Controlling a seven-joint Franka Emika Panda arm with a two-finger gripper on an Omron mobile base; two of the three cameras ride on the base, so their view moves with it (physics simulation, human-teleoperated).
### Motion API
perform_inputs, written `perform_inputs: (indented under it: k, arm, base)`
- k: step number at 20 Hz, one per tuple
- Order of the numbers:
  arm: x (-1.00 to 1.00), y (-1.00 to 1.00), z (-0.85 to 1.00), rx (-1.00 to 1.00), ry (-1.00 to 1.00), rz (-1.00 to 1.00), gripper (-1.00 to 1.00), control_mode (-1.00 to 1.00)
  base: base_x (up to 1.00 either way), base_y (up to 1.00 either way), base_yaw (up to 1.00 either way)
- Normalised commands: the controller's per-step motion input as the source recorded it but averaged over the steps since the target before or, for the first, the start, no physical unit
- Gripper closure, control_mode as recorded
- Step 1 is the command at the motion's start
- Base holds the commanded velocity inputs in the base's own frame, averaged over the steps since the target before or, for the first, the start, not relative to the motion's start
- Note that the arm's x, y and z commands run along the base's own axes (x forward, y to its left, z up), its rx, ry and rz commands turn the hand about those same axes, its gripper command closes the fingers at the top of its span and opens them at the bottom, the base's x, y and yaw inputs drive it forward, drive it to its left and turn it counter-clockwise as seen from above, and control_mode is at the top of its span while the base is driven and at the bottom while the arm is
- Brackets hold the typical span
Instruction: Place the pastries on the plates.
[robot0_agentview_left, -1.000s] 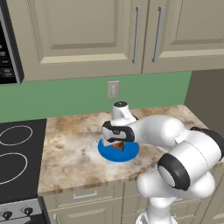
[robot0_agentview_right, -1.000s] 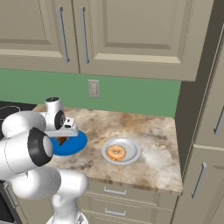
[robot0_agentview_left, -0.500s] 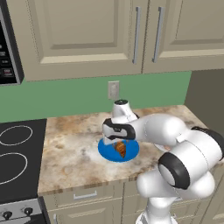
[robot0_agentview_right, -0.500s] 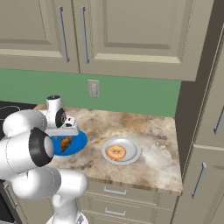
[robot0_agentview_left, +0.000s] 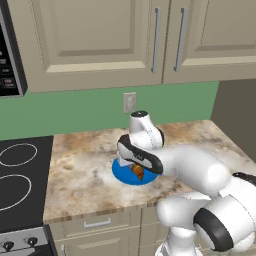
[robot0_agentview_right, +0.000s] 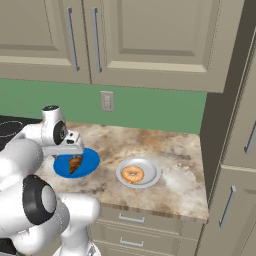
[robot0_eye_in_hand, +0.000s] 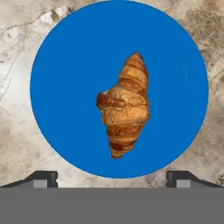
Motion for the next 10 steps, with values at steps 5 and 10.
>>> perform_inputs:
  k: [5,10]
  arm:
    - [-0.87,0.18,0.37,0.00,-0.25,-0.04,-1.00,-1.00]
    - [-0.56,0.19,0.91,0.01,-0.22,-0.08,-1.00,-1.00]
  base:
    - [0.00,0.00,0.00]
    - [0.00,0.00,0.00]
